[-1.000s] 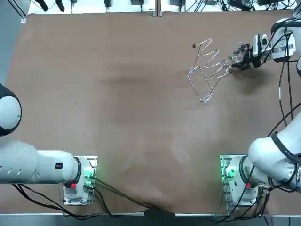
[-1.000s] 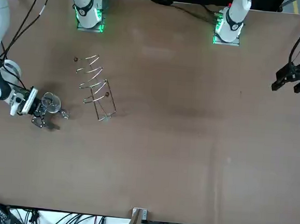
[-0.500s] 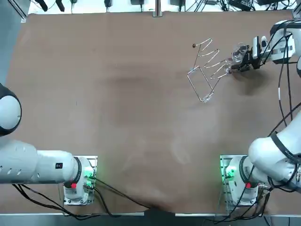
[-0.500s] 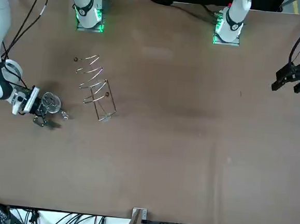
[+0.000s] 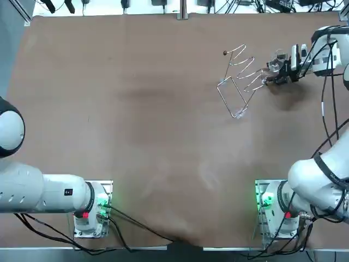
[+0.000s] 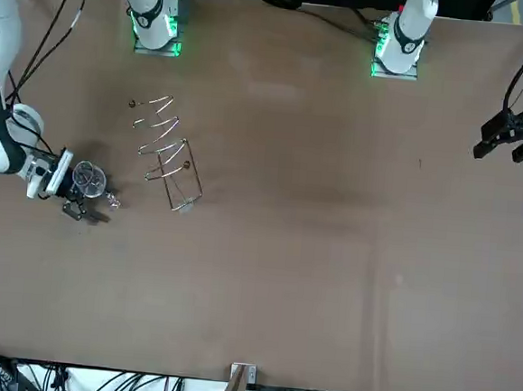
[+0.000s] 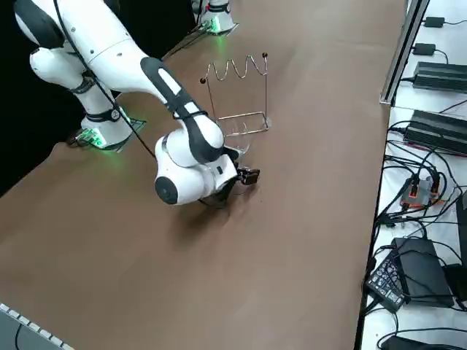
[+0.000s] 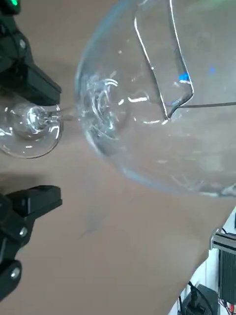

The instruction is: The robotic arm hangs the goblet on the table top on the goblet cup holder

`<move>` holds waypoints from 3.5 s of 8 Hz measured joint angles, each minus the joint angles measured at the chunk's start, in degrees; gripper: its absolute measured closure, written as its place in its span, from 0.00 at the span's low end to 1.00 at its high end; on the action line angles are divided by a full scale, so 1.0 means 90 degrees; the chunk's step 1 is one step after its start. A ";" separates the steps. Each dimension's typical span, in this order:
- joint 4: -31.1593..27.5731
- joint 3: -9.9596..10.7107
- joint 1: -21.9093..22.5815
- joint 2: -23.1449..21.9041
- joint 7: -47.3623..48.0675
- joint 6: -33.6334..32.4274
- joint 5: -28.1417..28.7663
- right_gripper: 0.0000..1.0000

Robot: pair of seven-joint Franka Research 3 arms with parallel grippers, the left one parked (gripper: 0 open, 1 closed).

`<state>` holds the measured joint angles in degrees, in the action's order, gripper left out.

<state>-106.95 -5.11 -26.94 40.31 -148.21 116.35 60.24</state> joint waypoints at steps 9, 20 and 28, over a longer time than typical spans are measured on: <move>-0.0029 -0.0002 0.0122 0.0000 -0.0006 0.0038 0.0208 0.37; -0.0091 0.0011 0.0080 0.0002 -0.0016 0.0040 0.0240 0.74; -0.0070 0.0045 0.0034 -0.0149 -0.0048 0.0115 0.0278 0.87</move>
<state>-107.58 -4.70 -26.64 38.96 -148.64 117.39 62.74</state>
